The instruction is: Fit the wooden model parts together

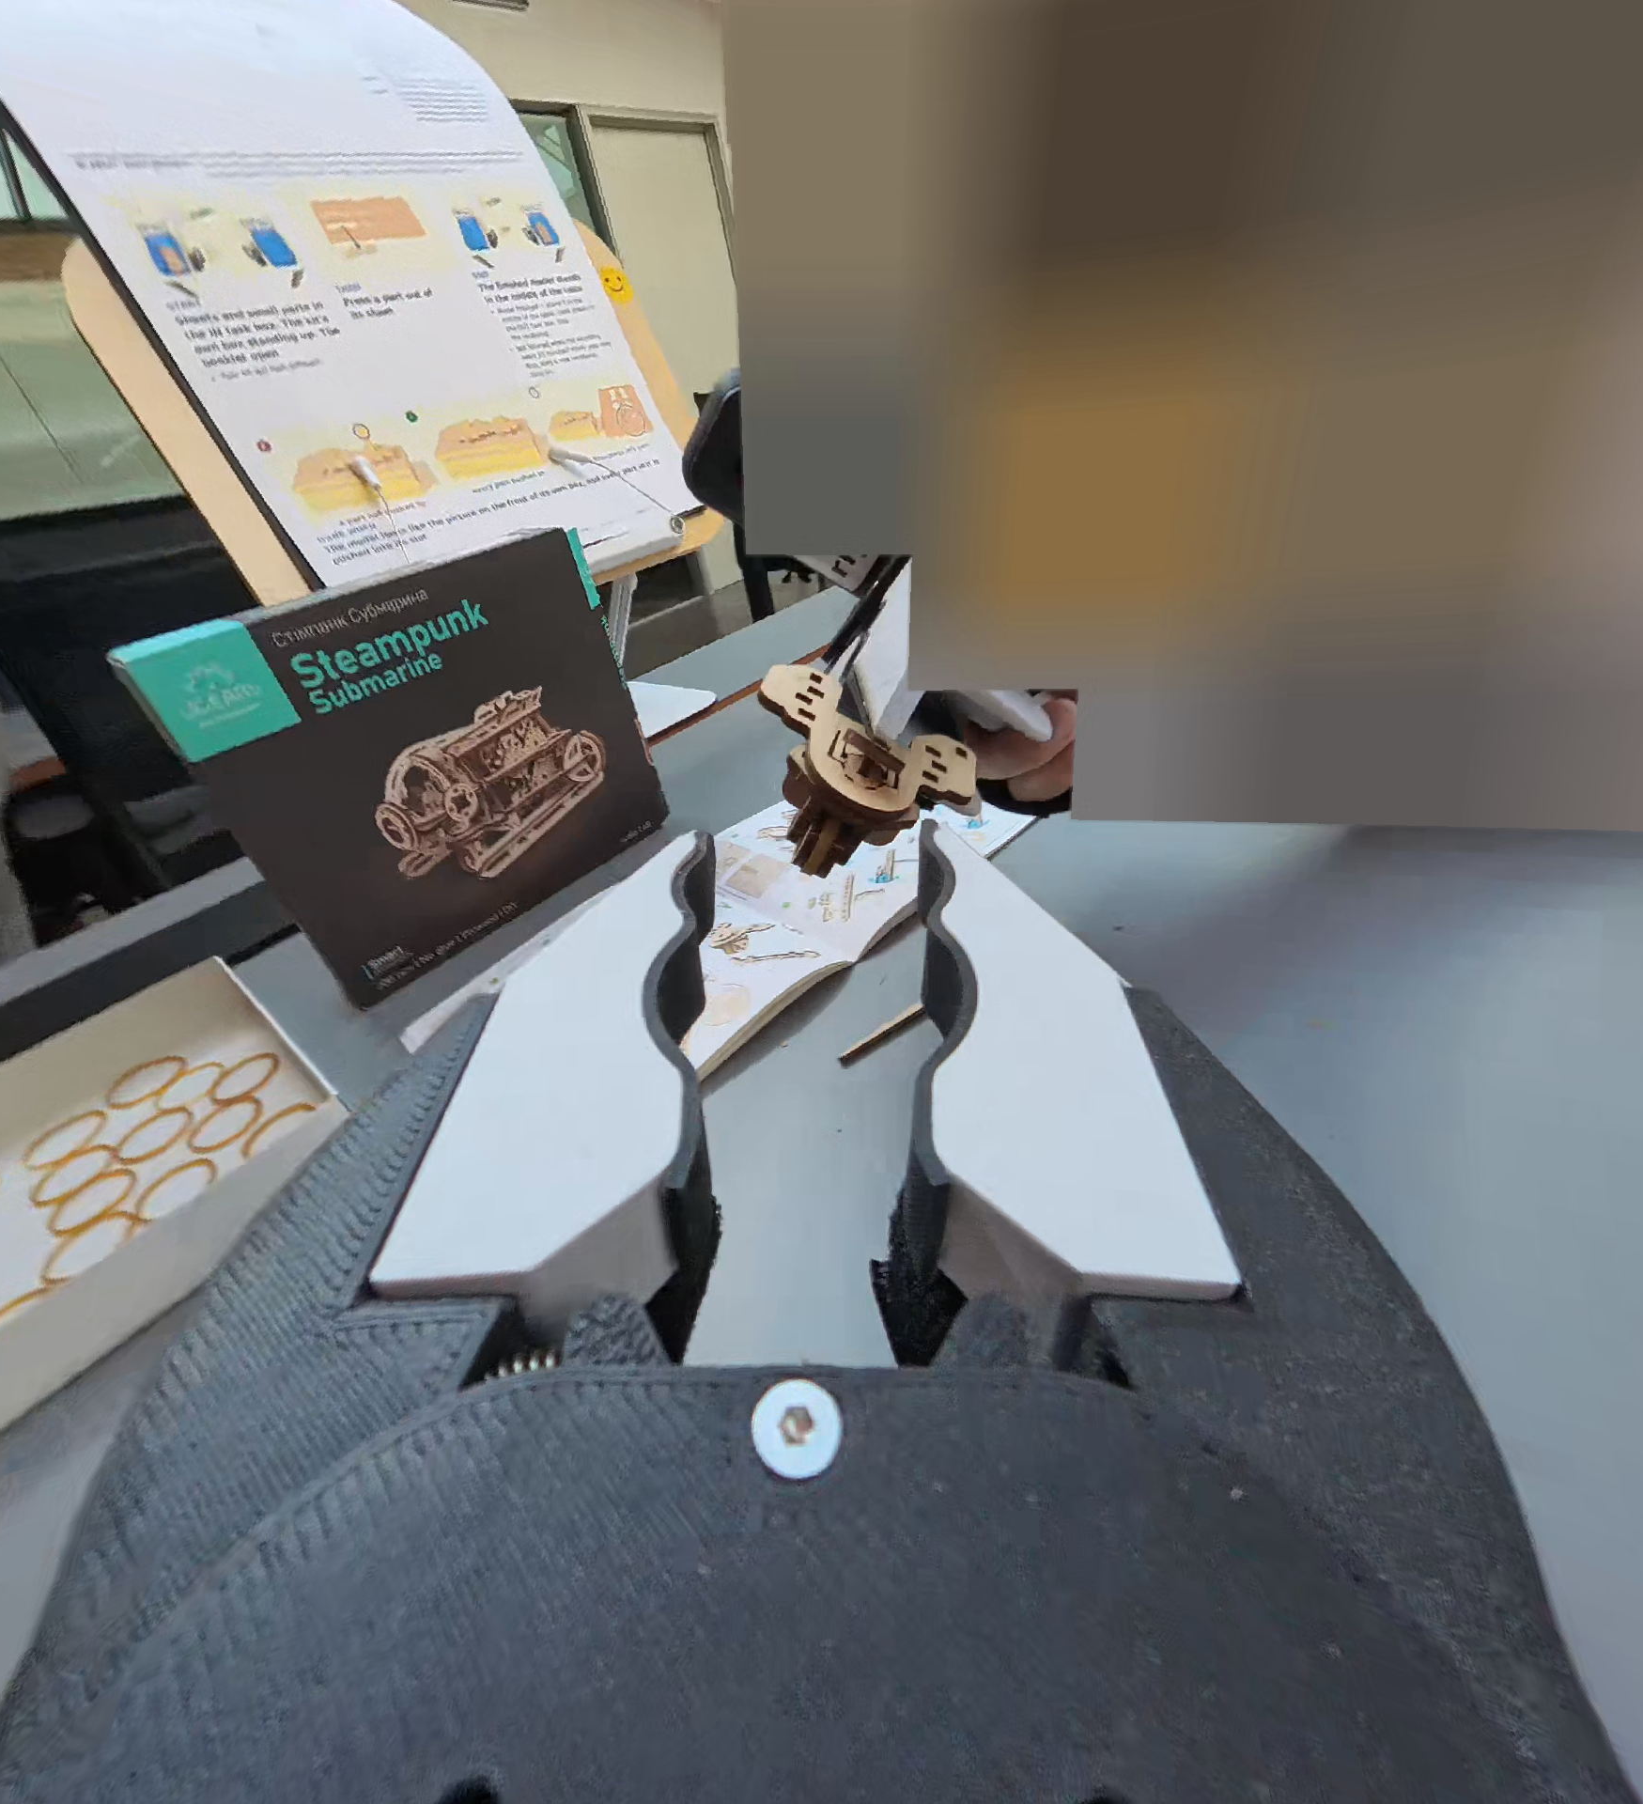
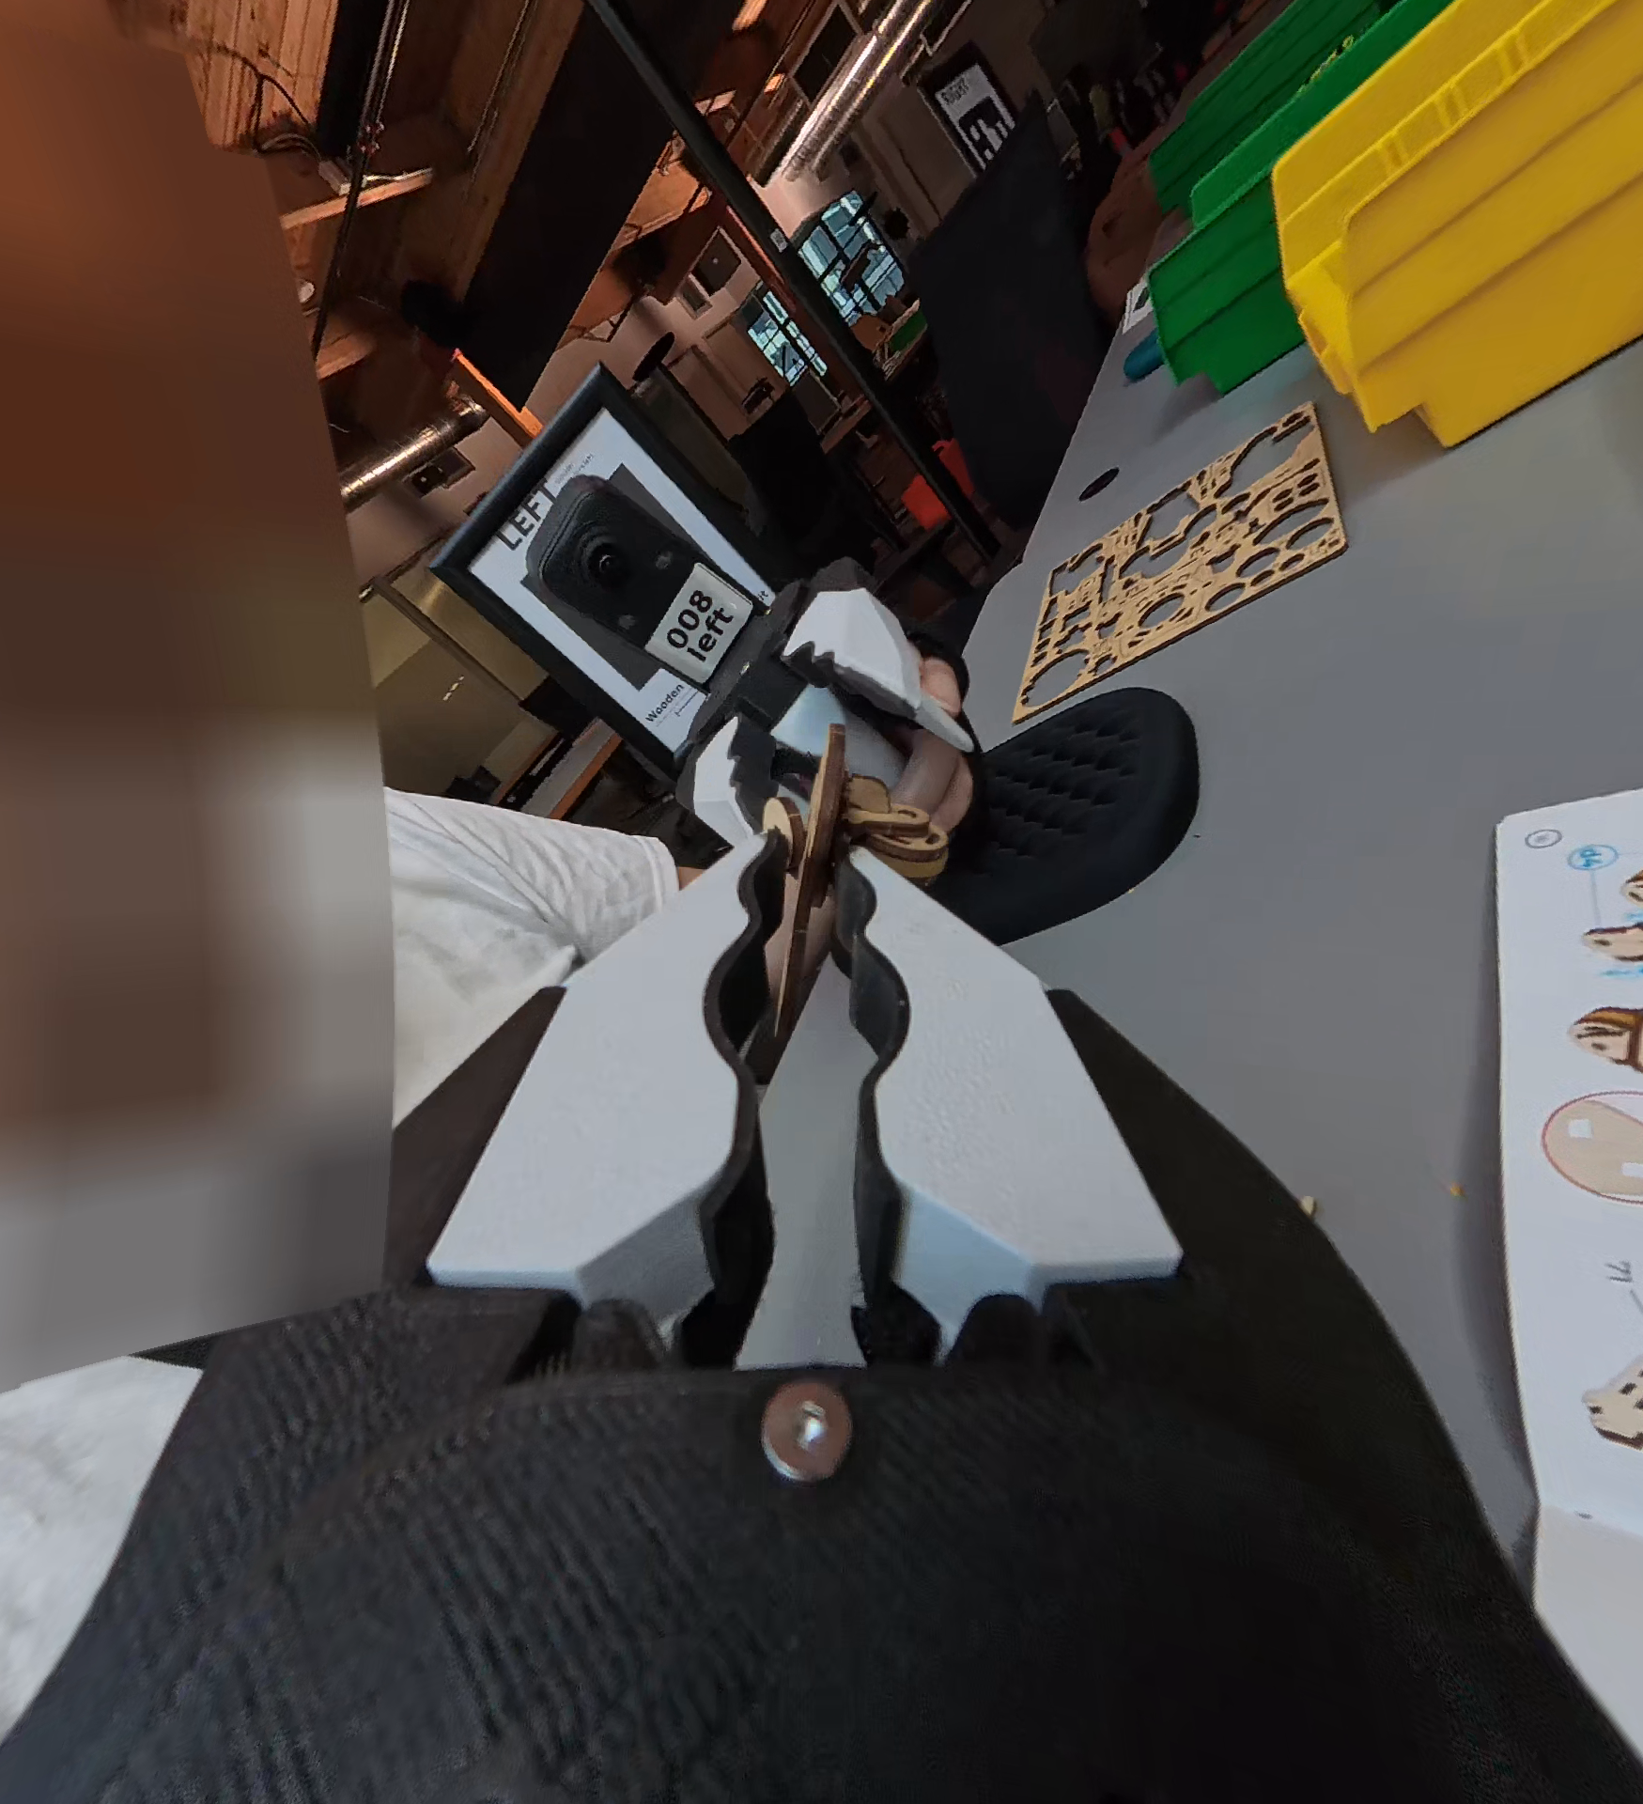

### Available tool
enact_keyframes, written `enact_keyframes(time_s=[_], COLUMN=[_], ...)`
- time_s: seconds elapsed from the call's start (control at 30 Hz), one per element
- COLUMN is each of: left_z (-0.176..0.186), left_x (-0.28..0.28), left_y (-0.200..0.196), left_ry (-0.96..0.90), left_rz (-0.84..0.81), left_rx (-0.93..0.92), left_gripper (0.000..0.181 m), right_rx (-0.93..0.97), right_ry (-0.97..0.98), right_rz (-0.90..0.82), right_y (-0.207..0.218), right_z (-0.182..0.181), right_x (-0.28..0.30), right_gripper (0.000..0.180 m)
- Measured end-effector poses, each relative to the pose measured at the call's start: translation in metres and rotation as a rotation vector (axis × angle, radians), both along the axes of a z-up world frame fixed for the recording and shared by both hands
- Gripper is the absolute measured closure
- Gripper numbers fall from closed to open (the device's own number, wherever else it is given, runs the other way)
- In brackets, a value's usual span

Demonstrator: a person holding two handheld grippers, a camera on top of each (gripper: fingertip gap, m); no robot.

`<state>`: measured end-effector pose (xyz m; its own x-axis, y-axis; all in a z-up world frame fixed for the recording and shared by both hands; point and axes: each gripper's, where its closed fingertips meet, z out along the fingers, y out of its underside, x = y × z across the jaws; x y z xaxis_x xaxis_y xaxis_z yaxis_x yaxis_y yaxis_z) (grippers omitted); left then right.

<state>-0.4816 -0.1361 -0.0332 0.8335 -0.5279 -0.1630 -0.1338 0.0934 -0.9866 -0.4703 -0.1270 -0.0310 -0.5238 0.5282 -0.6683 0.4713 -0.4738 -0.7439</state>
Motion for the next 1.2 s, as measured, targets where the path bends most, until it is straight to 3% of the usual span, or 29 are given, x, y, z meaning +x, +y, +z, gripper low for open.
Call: enact_keyframes(time_s=[0.17, 0.3, 0.5, 0.67, 0.8, 1.2], left_z=[0.012, 0.009, 0.014, 0.014, 0.014, 0.018], left_x=[-0.003, 0.010, 0.013, 0.013, 0.017, 0.023], left_y=[0.001, 0.002, -0.002, -0.004, -0.006, -0.015], left_ry=[-0.333, -0.195, -0.144, -0.079, -0.045, 0.060], left_rz=[-0.140, -0.099, -0.081, -0.057, -0.061, -0.037], left_rx=[-0.147, -0.109, -0.051, -0.001, 0.020, 0.130], left_gripper=[0.131, 0.139, 0.158, 0.157, 0.165, 0.165], right_rx=[0.258, 0.430, 0.627, 0.723, 0.768, 0.818], right_ry=[0.166, 0.291, 0.431, 0.474, 0.497, 0.580], right_rz=[-0.095, -0.122, -0.151, -0.163, -0.173, -0.148], right_y=[0.003, -0.005, -0.012, -0.016, -0.018, -0.027], right_z=[0.002, 0.007, 0.013, 0.014, 0.014, 0.019], right_x=[-0.004, -0.003, 0.002, 0.002, 0.003, 0.010], right_gripper=[0.173, 0.173, 0.173, 0.174, 0.173, 0.173])
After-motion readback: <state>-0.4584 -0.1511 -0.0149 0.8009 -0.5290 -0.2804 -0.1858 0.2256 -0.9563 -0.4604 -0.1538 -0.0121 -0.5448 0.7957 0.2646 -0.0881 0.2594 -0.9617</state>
